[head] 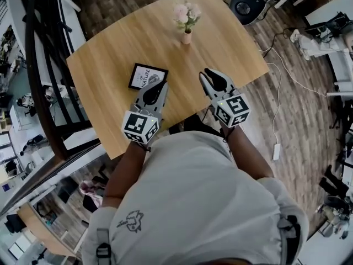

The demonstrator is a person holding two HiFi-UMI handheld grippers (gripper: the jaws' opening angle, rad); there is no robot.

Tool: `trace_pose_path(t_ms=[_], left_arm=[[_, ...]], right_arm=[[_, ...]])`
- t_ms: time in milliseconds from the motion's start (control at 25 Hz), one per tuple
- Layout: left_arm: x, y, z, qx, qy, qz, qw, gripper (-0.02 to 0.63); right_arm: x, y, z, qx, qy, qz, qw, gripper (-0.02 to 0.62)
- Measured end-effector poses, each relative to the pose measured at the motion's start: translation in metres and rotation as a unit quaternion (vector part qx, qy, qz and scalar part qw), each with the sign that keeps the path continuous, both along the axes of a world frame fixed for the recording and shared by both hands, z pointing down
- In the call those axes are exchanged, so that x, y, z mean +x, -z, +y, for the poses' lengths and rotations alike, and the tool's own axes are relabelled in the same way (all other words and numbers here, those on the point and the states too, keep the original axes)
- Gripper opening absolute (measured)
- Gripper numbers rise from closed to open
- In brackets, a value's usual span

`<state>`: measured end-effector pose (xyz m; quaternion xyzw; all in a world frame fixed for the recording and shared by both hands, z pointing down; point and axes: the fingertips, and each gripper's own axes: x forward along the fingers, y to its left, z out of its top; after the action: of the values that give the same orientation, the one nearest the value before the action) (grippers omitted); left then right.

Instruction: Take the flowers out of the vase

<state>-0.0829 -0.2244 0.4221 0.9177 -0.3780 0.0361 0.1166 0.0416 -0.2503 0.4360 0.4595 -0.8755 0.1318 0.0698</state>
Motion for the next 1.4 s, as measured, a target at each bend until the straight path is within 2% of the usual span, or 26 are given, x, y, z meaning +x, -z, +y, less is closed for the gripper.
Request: trace_pose_path(t_ms=[400, 760, 1400], left_arm=[[0.004, -0.018, -0.061, -0.032, 0.038, -0.004, 0.9987, 0.005], [0.020, -0.039, -0.121, -0.050, 0.054, -0.012, 0.9972, 0.005], [0.039, -0.089, -0.182, -0.086, 0.070, -0.027, 0.9934, 0.004]], right_arm=[[-0.001, -0.028, -0.086, -0.030, 0.034, 0.006, 0.999, 0.107], [0.015, -0.076, -0.153, -0.075, 0.035, 0.006, 0.997, 0.147], [0.017, -0.178, -0.236, -0.135, 0.044, 0.034, 0.989, 0.178]])
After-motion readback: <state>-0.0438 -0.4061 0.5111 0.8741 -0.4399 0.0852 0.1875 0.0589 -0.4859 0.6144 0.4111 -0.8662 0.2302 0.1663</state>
